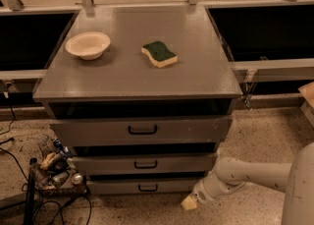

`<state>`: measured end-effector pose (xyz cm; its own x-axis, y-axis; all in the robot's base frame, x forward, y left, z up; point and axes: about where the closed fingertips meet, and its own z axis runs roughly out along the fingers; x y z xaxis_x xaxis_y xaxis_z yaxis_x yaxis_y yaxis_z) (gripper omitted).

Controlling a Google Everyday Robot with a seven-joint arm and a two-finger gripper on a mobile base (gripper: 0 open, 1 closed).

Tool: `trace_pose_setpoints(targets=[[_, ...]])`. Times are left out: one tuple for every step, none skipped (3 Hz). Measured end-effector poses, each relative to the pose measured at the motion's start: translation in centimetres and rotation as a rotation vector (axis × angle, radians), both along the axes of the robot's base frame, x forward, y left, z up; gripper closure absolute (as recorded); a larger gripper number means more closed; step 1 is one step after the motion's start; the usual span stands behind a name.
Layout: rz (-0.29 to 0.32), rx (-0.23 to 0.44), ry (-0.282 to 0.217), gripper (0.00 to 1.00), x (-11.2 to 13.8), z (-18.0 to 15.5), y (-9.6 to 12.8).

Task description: Open bottom drawer

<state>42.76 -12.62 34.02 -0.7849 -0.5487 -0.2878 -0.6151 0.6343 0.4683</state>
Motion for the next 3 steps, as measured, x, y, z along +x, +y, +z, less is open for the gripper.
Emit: trace_pose_setpoints(targets=[[0.000, 0.000, 0.000, 1.00, 0.0, 0.0, 0.0], [-0.039, 0.008, -0.004, 1.00, 0.6, -1.1, -0.1], [-0.080, 0.028, -0.014, 1.00, 2.2, -2.1, -0.2]])
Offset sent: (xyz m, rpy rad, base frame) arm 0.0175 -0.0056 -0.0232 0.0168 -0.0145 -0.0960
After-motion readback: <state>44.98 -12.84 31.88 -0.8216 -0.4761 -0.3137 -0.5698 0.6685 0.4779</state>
